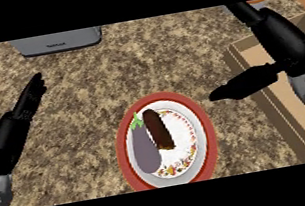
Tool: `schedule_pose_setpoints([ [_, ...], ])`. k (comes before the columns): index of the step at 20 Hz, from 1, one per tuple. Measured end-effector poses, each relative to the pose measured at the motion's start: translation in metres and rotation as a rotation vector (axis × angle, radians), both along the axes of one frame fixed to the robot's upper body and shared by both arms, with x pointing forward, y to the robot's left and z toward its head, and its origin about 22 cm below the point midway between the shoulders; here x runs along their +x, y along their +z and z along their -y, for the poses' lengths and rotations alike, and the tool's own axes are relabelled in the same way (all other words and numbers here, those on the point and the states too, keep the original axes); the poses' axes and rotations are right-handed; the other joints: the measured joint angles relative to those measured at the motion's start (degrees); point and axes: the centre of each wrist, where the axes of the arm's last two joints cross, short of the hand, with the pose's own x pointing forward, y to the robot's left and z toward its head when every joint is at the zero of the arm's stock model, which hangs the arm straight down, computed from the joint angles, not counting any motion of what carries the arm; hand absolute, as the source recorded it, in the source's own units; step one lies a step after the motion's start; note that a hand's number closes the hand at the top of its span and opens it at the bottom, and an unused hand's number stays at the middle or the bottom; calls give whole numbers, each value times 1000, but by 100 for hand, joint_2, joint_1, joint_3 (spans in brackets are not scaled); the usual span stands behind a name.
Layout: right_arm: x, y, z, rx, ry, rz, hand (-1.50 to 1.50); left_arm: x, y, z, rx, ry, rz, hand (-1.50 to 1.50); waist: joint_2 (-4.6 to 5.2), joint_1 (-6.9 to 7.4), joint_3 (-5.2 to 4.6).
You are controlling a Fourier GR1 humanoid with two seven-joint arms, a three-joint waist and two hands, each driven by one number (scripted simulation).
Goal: Pick the sweet potato from the plate and place it in the cardboard box
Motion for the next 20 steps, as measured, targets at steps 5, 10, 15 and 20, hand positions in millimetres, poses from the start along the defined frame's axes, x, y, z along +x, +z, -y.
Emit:
schedule_pose_setpoints([
  [5, -11, -2, -8, -199, 119, 103, -150, 14, 0, 14, 17, -55, 44, 0, 36, 29, 11],
  [10, -19, 14, -26, -418, 189, 132, -150, 19, -7, 23, 21, -80, 56, 0, 30, 78, 9],
  [15, -35, 19, -57, -691, 240, 73, -150, 18, -10, 25, 26, -90, 52, 0, 13, 121, 2],
  [20, -55, 19, -100, -890, 280, 20, -150, 20, -10, 22, 21, -97, 53, 0, 12, 142, 3],
])
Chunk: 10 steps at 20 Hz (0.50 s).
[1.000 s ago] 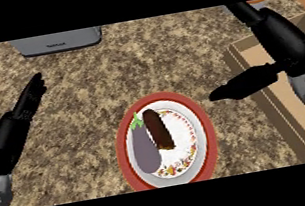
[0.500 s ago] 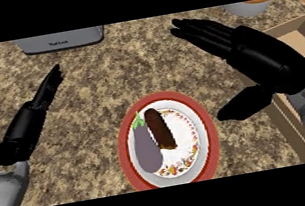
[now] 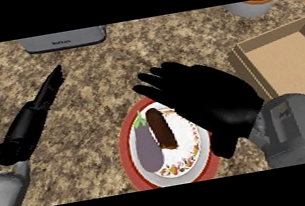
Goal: Pick the sweet potato from the plate and place it in the cardboard box
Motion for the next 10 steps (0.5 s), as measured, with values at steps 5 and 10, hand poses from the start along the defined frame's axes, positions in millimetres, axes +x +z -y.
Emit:
schedule_pose_setpoints([
  [5, -23, -3, -46, -155, -27, -2, -150, -1, 1, 2, 2, 4, -3, 0, -4, -3, 3],
  [10, -32, -9, -78, -208, -48, -46, -150, 4, 2, 2, -3, 2, 2, 0, 6, -21, 7],
])
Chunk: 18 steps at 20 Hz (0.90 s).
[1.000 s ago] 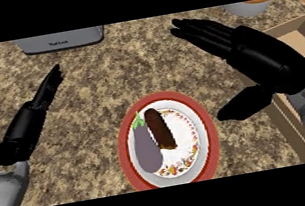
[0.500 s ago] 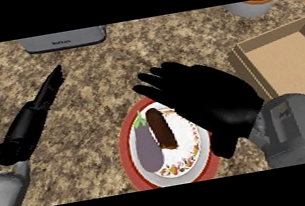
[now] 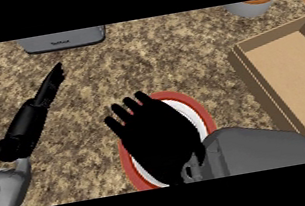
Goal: Pick the sweet potato from the plate and place it in the cardboard box
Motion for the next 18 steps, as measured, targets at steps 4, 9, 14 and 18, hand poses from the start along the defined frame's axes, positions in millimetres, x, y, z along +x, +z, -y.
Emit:
schedule_pose_setpoints([
  [4, -6, -13, -13, -12, -14, -31, -150, 0, 2, 0, 4, -1, 0, 0, 3, -2, 3],
  [9, -9, -28, -21, -44, -36, -34, -150, -2, -2, -1, 2, 6, 6, 0, 10, -13, 5],
  [14, -6, -43, -26, -93, -69, 12, -150, 1, 0, -1, 1, 2, 4, 0, 16, -6, 7],
  [18, 2, -51, -29, -117, -89, 26, -150, -1, -1, -1, -2, -4, 1, 0, 19, 4, 7],
])
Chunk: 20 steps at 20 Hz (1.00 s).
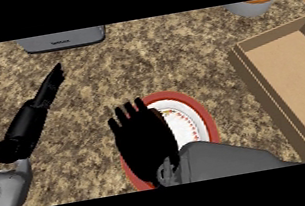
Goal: Pick the sweet potato from the plate and place it in the cardboard box
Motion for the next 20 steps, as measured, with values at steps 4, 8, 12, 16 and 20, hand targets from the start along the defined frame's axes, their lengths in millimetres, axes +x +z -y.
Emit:
schedule_pose_setpoints([
  [4, -3, -12, 1, -36, -12, 17, -150, -2, 2, 4, 4, 0, 4, 0, -3, -3, 1],
  [8, 3, -21, 2, -70, -36, 30, -150, -1, 1, -4, 6, 4, 9, 0, 1, -2, 1],
  [12, 10, -31, 3, -82, -52, 30, -150, -1, -6, -2, 2, 7, 3, 0, 3, -3, 1],
  [16, 20, -38, 3, -80, -49, 8, -150, 0, 0, 0, 4, 10, 11, 0, 4, 4, 1],
  [20, 22, -51, 5, -84, -54, -9, -150, -1, 3, -5, 4, 4, 7, 0, 4, 5, 1],
])
